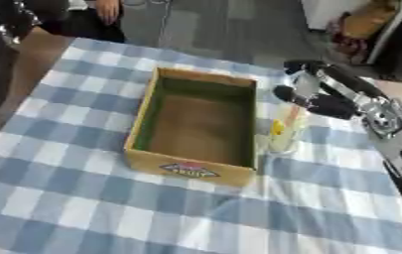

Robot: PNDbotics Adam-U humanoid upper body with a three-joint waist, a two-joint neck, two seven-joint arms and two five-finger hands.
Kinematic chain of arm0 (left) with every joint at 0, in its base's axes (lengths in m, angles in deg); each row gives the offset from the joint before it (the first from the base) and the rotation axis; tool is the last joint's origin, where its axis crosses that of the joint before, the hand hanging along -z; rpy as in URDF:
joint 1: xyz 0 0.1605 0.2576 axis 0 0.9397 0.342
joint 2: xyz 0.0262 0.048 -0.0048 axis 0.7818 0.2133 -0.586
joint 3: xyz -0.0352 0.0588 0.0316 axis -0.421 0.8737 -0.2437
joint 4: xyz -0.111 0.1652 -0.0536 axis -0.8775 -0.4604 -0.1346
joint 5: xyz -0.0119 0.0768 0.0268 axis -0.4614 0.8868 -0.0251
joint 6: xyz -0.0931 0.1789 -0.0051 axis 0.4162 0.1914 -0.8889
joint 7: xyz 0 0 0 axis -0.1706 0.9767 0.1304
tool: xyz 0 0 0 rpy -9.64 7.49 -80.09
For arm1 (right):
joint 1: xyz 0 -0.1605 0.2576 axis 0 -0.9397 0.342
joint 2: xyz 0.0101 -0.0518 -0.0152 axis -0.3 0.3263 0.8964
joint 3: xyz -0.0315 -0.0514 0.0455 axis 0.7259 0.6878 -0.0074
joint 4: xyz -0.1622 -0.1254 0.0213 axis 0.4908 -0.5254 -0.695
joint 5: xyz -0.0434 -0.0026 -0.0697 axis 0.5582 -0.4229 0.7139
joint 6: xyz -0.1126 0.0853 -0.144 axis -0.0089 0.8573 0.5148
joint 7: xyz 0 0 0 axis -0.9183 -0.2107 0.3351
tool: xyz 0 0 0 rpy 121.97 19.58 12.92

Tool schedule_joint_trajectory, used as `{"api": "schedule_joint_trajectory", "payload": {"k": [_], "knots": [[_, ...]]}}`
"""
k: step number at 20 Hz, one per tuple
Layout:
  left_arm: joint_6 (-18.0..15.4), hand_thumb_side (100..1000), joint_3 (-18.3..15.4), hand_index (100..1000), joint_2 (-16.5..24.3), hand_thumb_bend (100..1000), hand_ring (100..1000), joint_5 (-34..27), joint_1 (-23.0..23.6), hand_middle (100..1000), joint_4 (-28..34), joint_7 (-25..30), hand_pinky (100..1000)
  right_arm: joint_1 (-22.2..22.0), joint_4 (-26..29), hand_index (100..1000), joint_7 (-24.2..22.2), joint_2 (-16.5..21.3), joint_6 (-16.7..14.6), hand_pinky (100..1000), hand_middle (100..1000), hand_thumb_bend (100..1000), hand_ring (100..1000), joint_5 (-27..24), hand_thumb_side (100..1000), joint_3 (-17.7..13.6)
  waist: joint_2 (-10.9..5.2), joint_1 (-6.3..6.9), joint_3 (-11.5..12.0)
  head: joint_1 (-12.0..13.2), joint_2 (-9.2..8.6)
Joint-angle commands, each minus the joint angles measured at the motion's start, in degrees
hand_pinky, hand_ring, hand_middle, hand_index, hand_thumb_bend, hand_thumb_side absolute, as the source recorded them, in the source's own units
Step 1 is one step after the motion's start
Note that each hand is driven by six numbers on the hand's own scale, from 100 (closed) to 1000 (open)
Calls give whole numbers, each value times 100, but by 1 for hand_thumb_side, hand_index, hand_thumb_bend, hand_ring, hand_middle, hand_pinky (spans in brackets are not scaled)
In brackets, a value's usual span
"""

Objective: Pick up objects on the table and place them in the box.

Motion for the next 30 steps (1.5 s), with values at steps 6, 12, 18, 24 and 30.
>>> {"api": "schedule_joint_trajectory", "payload": {"k": [6, 12, 18, 24, 30], "knots": [[-26, 782, -16, 905, 30, 380, 723, -28, -101, 812, 95, 9, 785, 76, -228, 965, 403, 3, -87, 897, 870, 601, 799, 400, 943, -22, -85, 22, 13, 14, -92], [-31, 781, -20, 905, 23, 380, 723, -26, -124, 812, 95, 5, 785, 119, -465, 963, 454, -60, -150, 874, 861, 581, 785, 441, 917, -48, -57, 25, 20, 34, -124], [-32, 781, -18, 905, 11, 380, 723, -28, -146, 812, 95, 7, 786, 160, -721, 945, 717, -126, -176, 606, 814, 568, 691, 452, 862, -115, -41, 27, 30, 50, -149], [-31, 781, -17, 905, 5, 379, 724, -45, -150, 812, 95, 11, 786, 113, -812, 685, 1195, -195, 5, 100, 476, 473, 289, 279, 650, -154, -41, 27, 29, 61, -162], [-35, 782, -20, 905, 10, 379, 724, -50, -149, 812, 95, 10, 786, 52, -701, 244, 1938, -260, 16, 100, 100, 185, 100, -14, 483, -138, -42, 31, 24, 76, -173]]}}
